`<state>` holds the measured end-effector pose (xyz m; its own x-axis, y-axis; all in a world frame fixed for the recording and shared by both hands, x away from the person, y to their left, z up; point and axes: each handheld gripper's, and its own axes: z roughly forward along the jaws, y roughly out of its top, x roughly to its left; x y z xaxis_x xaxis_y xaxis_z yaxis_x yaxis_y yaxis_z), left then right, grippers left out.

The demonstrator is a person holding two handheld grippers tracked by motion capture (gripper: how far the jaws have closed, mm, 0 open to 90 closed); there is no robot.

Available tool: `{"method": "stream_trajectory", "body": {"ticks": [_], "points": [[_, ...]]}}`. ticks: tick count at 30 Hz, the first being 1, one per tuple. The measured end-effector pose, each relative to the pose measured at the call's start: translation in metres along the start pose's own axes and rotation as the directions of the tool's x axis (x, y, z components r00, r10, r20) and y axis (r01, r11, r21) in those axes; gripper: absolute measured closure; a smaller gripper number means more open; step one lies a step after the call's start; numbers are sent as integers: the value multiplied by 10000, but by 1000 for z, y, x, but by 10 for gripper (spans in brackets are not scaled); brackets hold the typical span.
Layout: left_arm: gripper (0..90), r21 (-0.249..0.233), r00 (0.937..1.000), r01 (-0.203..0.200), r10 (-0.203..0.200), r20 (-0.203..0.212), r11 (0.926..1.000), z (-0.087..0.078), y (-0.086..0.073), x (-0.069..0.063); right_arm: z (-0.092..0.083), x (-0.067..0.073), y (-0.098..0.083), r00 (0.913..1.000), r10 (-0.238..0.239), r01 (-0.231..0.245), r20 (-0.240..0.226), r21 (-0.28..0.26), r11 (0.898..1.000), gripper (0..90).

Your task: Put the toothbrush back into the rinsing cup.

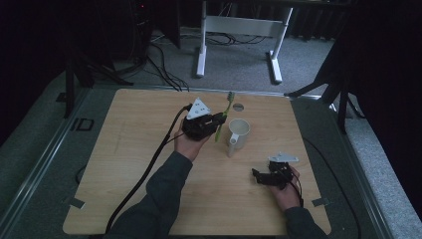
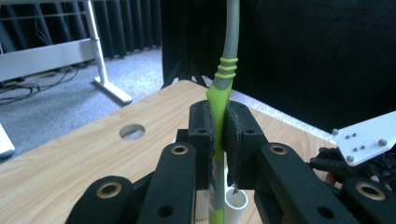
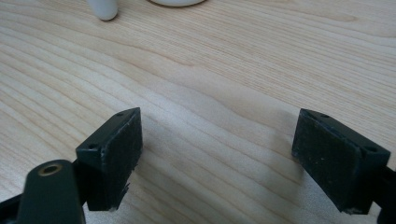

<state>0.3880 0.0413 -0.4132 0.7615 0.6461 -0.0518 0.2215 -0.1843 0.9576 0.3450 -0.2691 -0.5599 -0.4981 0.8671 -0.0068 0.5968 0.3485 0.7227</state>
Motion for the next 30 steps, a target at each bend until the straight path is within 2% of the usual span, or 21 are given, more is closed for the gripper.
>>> {"method": "stream_trajectory", "body": {"ticks": [9,19,30], "points": [[817,-300,9996,140,-133,250,9995,4,-2,0,0,0,0,10000,2,-2,1,4,10000,159],[816,-704,9992,-9,38,404,9975,7,-2,-7,0,0,0,10000,-8,8,-11,2,10000,159],[813,-1002,9990,12,34,456,9950,11,-5,-11,0,0,0,10000,7,-7,-10,5,10000,159]]}}
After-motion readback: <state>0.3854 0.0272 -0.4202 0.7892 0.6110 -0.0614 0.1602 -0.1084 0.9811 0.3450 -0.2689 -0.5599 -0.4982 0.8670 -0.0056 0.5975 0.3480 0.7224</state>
